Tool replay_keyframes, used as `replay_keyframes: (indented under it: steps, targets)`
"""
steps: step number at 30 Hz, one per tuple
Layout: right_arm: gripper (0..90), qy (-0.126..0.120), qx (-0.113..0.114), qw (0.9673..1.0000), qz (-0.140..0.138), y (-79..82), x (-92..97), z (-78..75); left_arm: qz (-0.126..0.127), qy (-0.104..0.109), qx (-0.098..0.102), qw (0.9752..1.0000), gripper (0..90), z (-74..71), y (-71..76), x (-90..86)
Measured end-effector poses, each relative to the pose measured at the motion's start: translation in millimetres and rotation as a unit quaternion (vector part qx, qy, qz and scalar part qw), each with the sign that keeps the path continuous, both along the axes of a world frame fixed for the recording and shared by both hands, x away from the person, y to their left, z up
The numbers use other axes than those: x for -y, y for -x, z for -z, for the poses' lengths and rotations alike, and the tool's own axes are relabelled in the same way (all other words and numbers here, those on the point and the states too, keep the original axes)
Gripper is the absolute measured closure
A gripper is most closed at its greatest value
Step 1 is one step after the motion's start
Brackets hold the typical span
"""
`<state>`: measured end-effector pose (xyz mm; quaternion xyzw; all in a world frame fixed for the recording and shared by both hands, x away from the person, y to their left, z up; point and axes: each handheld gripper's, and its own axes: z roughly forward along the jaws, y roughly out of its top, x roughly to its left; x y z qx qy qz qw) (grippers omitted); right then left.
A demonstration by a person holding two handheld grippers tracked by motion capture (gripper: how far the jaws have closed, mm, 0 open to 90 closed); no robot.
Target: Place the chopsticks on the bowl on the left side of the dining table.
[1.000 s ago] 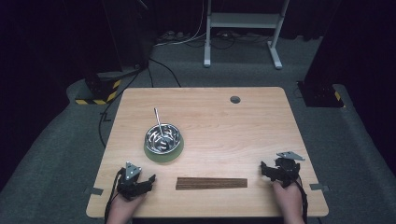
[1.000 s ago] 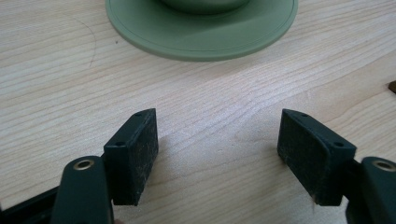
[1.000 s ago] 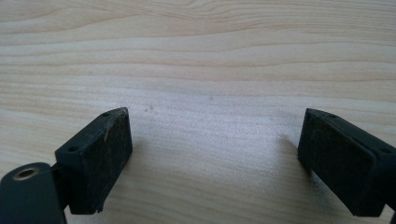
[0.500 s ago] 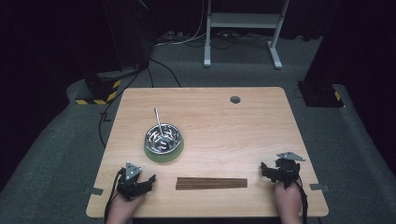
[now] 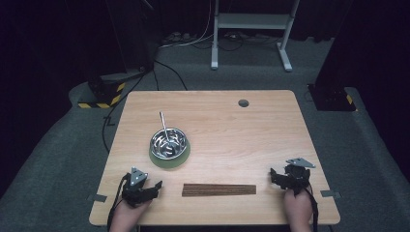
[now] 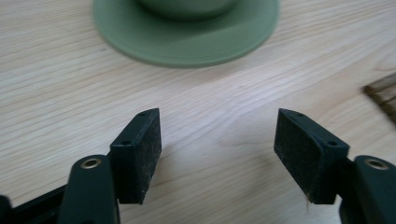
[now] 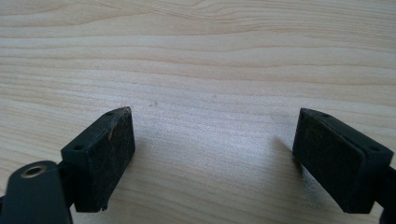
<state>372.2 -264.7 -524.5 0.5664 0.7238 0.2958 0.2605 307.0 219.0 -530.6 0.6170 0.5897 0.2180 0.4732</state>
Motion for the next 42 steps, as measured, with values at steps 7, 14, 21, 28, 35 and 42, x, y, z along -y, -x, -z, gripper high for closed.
replay_keyframes:
  steps: [7, 14, 21, 28, 35, 42]
  targets:
    - [12.9, -0.003, -0.001, 1.0000, 0.001, -0.2, 0.7, 0.0, 0.048, 0.004, 0.013, 0.9988, 30.2, -14.8, -5.7, 28.6]
    - [13.8, -0.003, -0.002, 1.0000, -0.002, 0.2, 0.6, -0.2, 0.101, 0.023, 0.031, 0.9941, 32.4, -30.7, -19.4, 60.4]
    - [13.7, -0.009, -0.007, 0.9999, -0.010, -0.1, 0.0, -0.2, 0.119, 0.024, 0.033, 0.9921, 37.5, -18.6, -19.0, 70.6]
    - [13.7, -0.004, -0.012, 0.9998, -0.016, 0.2, 0.3, -1.5, 0.132, 0.046, 0.029, 0.9898, 59.2, -11.4, -13.1, 63.3]
    - [13.9, -0.005, -0.006, 0.9999, -0.014, 0.0, -0.8, -0.4, 0.136, 0.045, 0.023, 0.9895, 58.9, -6.5, -12.5, 74.5]
    - [13.9, -0.006, -0.011, 0.9997, -0.020, 0.8, -0.9, -1.1, 0.143, 0.031, 0.015, 0.9892, 58.2, -2.2, -11.4, 81.5]
